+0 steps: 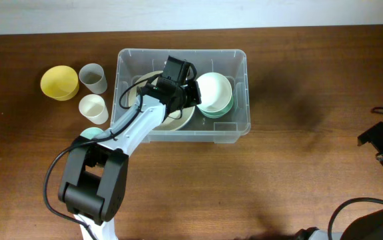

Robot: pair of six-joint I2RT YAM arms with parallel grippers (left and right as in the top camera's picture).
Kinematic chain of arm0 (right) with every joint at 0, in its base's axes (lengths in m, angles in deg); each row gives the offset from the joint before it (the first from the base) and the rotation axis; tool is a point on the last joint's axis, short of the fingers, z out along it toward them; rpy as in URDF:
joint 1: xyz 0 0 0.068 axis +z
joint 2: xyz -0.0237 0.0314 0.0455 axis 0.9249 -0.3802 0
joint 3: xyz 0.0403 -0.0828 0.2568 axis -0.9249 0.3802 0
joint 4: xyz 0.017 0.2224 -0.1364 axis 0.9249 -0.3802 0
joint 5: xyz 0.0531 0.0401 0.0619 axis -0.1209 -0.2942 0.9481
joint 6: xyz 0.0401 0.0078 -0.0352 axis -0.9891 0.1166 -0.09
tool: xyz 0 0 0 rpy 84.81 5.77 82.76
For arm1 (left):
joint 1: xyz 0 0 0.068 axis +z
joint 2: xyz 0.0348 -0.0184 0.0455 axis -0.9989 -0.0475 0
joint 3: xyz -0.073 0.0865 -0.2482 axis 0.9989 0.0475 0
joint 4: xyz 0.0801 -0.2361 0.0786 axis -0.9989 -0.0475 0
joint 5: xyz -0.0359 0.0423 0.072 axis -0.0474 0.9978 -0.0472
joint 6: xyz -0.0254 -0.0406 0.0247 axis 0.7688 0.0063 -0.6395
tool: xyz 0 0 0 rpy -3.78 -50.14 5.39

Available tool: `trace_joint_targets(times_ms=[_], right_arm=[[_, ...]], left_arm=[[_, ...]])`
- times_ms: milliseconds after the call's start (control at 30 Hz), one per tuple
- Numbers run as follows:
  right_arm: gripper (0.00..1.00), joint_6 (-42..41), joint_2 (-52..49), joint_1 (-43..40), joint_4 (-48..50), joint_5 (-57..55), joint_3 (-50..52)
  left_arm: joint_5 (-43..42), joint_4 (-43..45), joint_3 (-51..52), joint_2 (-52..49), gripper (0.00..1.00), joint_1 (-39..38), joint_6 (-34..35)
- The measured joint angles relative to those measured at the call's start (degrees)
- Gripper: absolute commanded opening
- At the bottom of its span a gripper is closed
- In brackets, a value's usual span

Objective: Pack container
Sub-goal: 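Lower the white bowl into the teal bowl and open the left gripper, then move the left gripper to the yellow bowl and grasp its rim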

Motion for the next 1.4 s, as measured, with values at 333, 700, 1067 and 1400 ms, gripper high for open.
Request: trace_joint_targets(times_ms=[333,700,1067,1400], right_arm=[[0.99,0.00,0.00,0.00,0.02,0.00,0.00],[0.99,0.02,0.00,0.00,0.02,0.00,0.00],[0.99,-0.02,0.00,0.00,0.02,0.00,0.00],[0.99,-0.02,0.00,0.00,0.00,0.00,0.00]], left_arm=[[-1.07,0.02,0.00,0.00,0.21,-0.07,-0.66],[-1.57,0.13,-1.27,-0.02,0.36,-0.04,-1.90],[3.48,-18.91,-25.88,-0.07,0.96,2.78,-8.96],[13.20,-41.75,-41.99,-0.07,0.99,27.17,-3.26]])
